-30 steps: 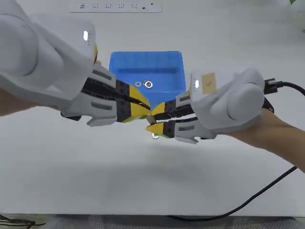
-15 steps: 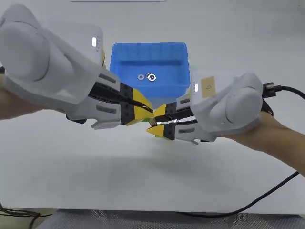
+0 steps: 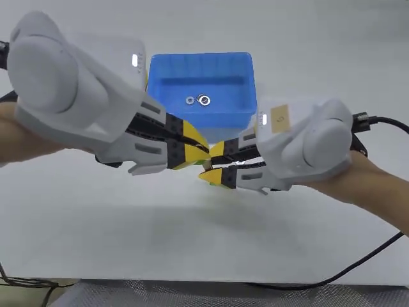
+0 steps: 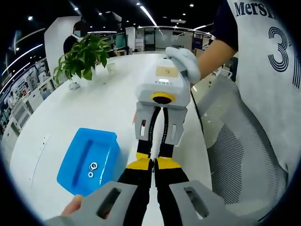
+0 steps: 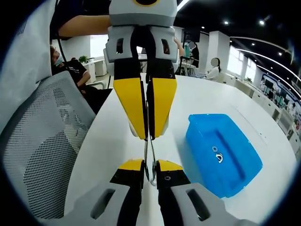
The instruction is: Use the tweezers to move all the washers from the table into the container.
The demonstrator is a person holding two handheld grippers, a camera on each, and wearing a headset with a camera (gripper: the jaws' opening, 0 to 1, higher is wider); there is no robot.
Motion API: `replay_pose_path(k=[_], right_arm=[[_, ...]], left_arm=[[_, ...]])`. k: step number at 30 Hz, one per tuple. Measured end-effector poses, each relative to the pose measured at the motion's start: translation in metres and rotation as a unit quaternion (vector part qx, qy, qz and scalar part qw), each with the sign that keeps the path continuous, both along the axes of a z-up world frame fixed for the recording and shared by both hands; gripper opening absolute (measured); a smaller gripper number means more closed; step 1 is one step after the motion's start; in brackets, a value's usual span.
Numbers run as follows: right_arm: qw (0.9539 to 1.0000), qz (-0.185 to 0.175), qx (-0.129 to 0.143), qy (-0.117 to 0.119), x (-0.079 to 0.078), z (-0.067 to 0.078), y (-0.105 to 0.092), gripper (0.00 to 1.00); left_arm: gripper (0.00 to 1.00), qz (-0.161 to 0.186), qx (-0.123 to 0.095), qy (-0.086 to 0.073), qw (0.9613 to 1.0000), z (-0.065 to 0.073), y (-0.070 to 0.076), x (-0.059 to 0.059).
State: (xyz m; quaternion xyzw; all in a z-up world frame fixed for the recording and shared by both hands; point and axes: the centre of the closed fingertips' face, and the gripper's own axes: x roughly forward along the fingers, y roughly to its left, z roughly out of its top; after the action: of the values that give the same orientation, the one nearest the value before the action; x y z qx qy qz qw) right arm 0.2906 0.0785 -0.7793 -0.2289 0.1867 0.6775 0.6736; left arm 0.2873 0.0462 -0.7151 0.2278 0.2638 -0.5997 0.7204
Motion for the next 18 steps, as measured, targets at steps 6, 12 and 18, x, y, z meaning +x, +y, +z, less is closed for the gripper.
replay_pose_path(k=[6, 12, 18], right_arm=[[1.0000, -0.001, 0.001, 0.004, 0.0019, -0.0012, -0.0005, 0.11], [1.0000, -0.002, -0.001, 0.004, 0.0017, -0.0031, -0.0013, 0.11], [1.0000, -0.002, -0.002, 0.003, 0.0016, -0.0037, -0.0025, 0.11]], left_arm=[[0.06, -0.001, 0.000, 0.005, 1.0000, -0.0015, -0.0010, 0.0029], [0.06, -0.003, 0.000, 0.005, 1.0000, -0.0035, -0.0021, 0.0032], [0.06, -0.004, -0.003, 0.007, 1.0000, -0.0037, -0.0043, 0.0037]])
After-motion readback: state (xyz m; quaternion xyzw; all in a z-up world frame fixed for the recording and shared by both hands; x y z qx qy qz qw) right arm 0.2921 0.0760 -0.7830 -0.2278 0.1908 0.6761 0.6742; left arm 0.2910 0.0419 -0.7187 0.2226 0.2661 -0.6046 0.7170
